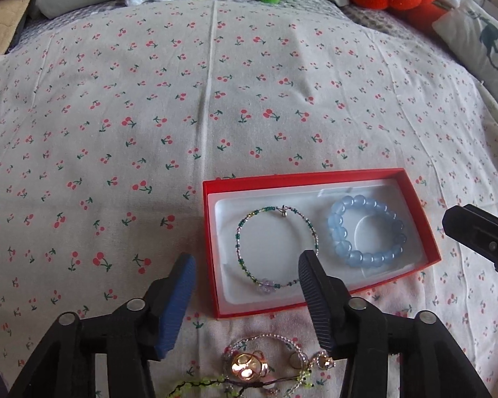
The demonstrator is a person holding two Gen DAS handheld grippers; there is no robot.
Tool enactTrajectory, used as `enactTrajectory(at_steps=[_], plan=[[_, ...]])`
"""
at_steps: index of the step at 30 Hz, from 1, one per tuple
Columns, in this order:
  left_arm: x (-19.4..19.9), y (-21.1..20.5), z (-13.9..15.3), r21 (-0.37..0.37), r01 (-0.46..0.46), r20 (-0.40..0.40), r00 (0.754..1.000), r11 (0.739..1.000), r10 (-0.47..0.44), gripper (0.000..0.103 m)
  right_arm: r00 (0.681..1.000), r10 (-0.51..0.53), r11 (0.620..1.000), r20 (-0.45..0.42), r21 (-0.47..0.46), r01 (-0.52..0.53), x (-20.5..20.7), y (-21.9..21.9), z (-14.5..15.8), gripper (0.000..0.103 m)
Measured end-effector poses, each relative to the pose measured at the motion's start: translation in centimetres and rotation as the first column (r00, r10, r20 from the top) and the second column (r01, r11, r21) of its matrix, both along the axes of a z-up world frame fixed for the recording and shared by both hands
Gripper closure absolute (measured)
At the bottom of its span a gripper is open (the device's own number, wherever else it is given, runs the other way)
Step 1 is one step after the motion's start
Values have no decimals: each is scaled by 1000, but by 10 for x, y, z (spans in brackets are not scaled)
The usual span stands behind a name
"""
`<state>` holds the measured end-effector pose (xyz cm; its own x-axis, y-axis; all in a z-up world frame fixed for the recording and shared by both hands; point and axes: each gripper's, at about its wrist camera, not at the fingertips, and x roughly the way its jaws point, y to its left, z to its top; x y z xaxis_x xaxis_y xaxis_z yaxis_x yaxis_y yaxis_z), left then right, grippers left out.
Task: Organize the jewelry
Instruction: 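Open both tools to drop the bracelets into the red box, then move both tools back to the jewelry pile beside the box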
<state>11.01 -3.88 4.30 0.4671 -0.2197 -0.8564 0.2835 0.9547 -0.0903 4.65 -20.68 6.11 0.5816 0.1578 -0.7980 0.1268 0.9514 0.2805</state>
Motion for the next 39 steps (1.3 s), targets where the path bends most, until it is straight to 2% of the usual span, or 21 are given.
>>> enactTrajectory(at_steps=[4,6,12,18,24,28,35,37,39], plan=[[-17,10,9,18,8,7,1000,1000,-8,29,1000,2,1000,-1,-20,-2,-18,1,7,62],[-27,15,10,29,8,-8,1000,1000,-7,22,1000,0,1000,-5,-12,0,-26,0,9,52],[-53,35,7,20,-13,-52,999,1000,14,16,999,-15,1000,-46,-23,14,-48,1,7,41],[-74,52,-6,12,-22,-89,996,1000,23,13,993,6,999,-118,-46,-12,-65,11,-10,38],[-97,66,-30,3,-51,-84,995,999,51,12,988,28,998,-149,-48,-36,-82,23,-22,29],[-110,75,-48,-21,-68,-44,997,997,67,12,988,27,999,-154,-39,-33,-92,29,-33,24],[-115,97,-70,-133,-100,9,995,986,102,12,983,40,996,-181,-70,-53,-97,37,-68,23],[-111,101,-76,-166,-112,3,993,980,114,14,982,67,995,-176,-56,-78,-96,41,-71,23],[-107,101,-78,-181,-116,13,993,977,120,23,981,95,994,-168,-37,-103,-93,46,-70,23]])
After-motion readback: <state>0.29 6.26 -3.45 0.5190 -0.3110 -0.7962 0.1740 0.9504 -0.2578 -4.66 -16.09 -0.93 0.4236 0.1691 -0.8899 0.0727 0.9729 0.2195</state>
